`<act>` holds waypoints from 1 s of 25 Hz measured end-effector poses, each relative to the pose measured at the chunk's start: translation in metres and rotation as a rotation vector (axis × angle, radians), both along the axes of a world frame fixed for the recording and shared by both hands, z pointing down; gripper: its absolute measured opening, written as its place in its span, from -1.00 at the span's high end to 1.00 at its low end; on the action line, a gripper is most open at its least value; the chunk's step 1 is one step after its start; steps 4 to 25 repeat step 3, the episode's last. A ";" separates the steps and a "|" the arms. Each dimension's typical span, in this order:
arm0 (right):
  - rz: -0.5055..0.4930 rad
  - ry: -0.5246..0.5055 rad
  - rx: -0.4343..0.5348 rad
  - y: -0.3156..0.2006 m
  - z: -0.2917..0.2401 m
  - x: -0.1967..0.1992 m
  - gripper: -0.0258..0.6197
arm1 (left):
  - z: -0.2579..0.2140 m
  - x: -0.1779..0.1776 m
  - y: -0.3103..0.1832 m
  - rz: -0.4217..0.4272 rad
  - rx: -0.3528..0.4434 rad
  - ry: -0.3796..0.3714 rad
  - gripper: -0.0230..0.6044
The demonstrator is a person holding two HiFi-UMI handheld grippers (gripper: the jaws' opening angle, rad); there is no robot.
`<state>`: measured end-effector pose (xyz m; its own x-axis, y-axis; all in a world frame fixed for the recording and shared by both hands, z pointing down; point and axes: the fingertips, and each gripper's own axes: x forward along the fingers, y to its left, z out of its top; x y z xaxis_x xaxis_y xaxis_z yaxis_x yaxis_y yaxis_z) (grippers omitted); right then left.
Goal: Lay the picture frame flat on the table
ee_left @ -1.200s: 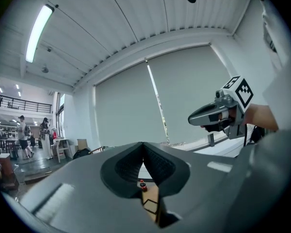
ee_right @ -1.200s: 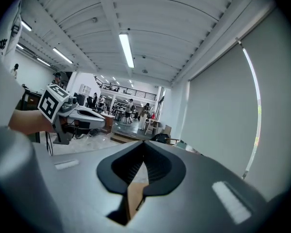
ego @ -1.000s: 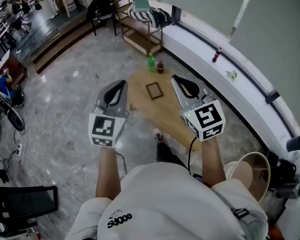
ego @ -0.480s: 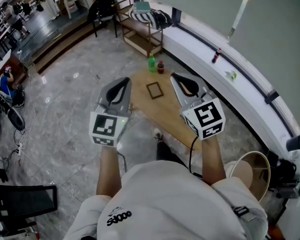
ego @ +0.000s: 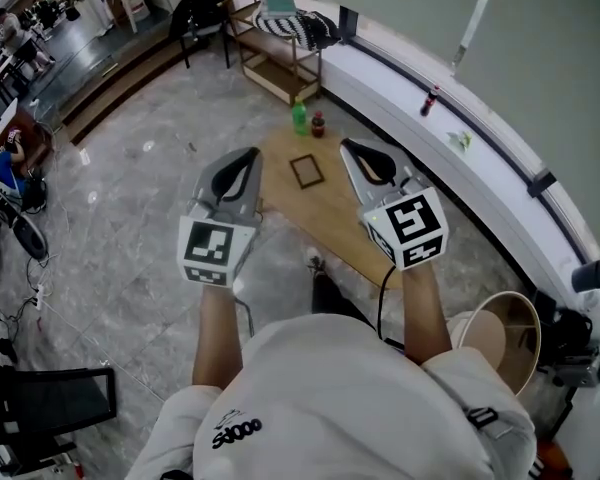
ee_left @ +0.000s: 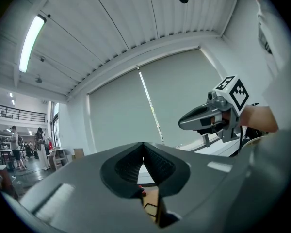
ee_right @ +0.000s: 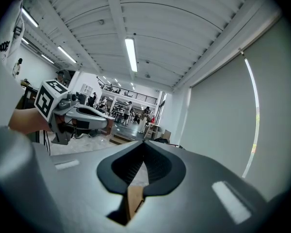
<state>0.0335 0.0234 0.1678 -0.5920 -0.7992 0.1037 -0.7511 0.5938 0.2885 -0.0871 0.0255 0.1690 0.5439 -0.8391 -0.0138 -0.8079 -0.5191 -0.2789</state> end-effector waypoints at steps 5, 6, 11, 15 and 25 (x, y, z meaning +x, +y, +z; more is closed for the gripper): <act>0.001 0.006 0.004 -0.003 0.000 0.001 0.91 | 0.003 0.001 -0.002 0.002 -0.004 -0.002 0.89; 0.001 0.006 0.004 -0.003 0.000 0.001 0.91 | 0.003 0.001 -0.002 0.002 -0.004 -0.002 0.89; 0.001 0.006 0.004 -0.003 0.000 0.001 0.91 | 0.003 0.001 -0.002 0.002 -0.004 -0.002 0.89; 0.001 0.006 0.004 -0.003 0.000 0.001 0.91 | 0.003 0.001 -0.002 0.002 -0.004 -0.002 0.89; 0.001 0.006 0.004 -0.003 0.000 0.001 0.91 | 0.003 0.001 -0.002 0.002 -0.004 -0.002 0.89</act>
